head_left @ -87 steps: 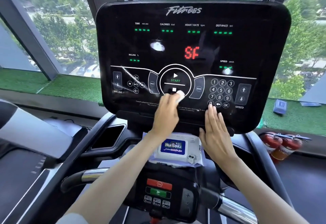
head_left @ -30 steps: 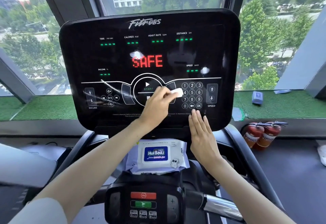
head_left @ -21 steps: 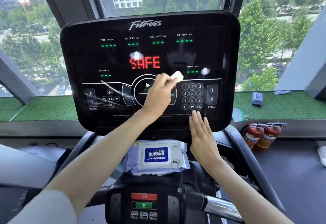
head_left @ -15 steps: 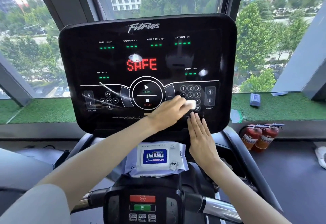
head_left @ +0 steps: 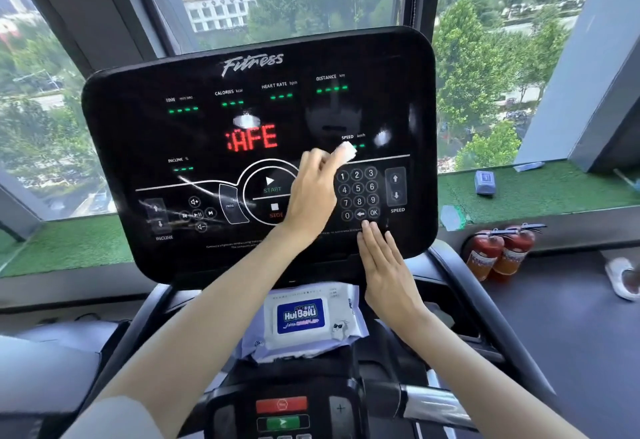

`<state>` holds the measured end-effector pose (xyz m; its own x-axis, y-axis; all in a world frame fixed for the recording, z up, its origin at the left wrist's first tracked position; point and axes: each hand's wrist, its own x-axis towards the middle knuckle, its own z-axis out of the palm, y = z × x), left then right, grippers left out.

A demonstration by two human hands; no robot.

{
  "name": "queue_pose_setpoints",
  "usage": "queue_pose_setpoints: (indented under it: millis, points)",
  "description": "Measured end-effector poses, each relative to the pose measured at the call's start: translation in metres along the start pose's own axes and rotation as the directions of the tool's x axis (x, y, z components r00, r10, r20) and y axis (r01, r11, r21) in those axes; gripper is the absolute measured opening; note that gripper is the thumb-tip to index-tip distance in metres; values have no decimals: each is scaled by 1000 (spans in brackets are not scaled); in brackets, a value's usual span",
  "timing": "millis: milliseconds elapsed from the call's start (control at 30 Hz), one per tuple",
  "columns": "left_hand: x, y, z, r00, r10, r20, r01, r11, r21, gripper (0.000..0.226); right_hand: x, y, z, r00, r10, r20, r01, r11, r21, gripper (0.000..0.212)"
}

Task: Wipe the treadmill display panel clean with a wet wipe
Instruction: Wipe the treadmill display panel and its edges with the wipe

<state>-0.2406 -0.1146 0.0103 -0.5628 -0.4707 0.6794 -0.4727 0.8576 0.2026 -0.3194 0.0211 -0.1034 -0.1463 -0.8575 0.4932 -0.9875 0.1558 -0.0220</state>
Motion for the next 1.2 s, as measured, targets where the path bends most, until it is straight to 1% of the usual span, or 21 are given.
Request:
queue_pose_setpoints:
  millis: [67, 100, 167, 200, 267, 333, 367, 433, 500, 533, 567, 633, 700, 767, 800, 867, 900, 1000, 1067, 1133, 1200]
  points:
    - [-7, 15, 1, 997, 3, 82, 4, 997, -82, 32, 0, 1, 0, 1000, -3, 16, 3, 1000, -10, 64]
    - [-13, 19, 2, 976, 109, 187, -90, 990, -110, 23, 0, 2, -1, 1000, -7, 22, 8, 1000, -16, 65]
    - [-14, 16, 4, 909, 299, 289, -269, 953, -139, 25, -1, 3, -2, 999, -12, 31, 12, 1000, -15, 67]
    - [-8, 13, 3, 910, 306, 281, -284, 952, -118, 33, 0, 3, -2, 999, -13, 35, 14, 1000, -14, 68]
    - [9, 4, 1, 978, 124, 169, -114, 991, -66, 51, 0, 3, -3, 999, -16, 40, 16, 1000, -11, 69]
    - [13, 8, 5, 998, -18, 64, 22, 998, -60, 50, 0, 2, -4, 999, -13, 46, 13, 1000, -4, 70]
    - [10, 14, 7, 998, -15, 62, 18, 999, -45, 48, 0, 2, -4, 999, -12, 49, 12, 1000, 1, 70]
    - [-4, 22, 14, 967, 165, 196, -149, 984, -94, 42, 0, 3, -6, 998, -17, 59, 16, 1000, 8, 70]
    - [-5, 20, 11, 880, 369, 299, -347, 930, -123, 35, 0, 5, -8, 997, -27, 75, 27, 1000, 10, 70]
    - [3, 14, 9, 875, 368, 313, -349, 930, -119, 37, 0, 7, -8, 996, -36, 84, 35, 999, 13, 70]
    - [12, 11, 6, 910, 278, 307, -257, 960, -107, 36, -1, 8, -9, 995, -43, 90, 42, 999, 16, 71]
    - [27, 12, 2, 986, 35, 163, -17, 994, -112, 31, -1, 9, -10, 994, -51, 97, 49, 999, 22, 73]
    - [25, 23, 6, 999, -44, 5, 44, 993, -112, 36, -1, 8, -11, 994, -43, 102, 40, 999, 30, 74]
    - [10, 31, 16, 988, 104, 117, -88, 987, -132, 23, 0, 8, -11, 994, -36, 105, 32, 999, 37, 73]
    - [1, 30, 19, 934, 271, 234, -243, 959, -143, 22, 0, 8, -11, 994, -37, 106, 33, 999, 38, 73]
    - [-3, 26, 12, 819, 466, 334, -465, 881, -88, 36, 0, 8, -11, 993, -44, 112, 39, 998, 39, 73]
    - [4, 16, 12, 817, 490, 303, -495, 866, -65, 49, -1, 8, -11, 993, -47, 111, 43, 998, 40, 74]
    - [30, 3, 9, 972, 221, 78, -216, 974, -72, 66, 0, 10, -12, 991, -66, 116, 64, 998, 15, 75]
    - [30, 10, 9, 999, 36, 7, -35, 989, -145, 68, 1, 11, -12, 990, -70, 120, 70, 998, -2, 74]
    - [18, 17, 18, 979, 160, 126, -148, 984, -102, 64, 1, 11, -10, 990, -61, 126, 64, 998, -21, 74]
    - [2, 20, 19, 828, 466, 311, -463, 882, -87, 58, 0, 10, -8, 990, -55, 130, 61, 997, -42, 73]
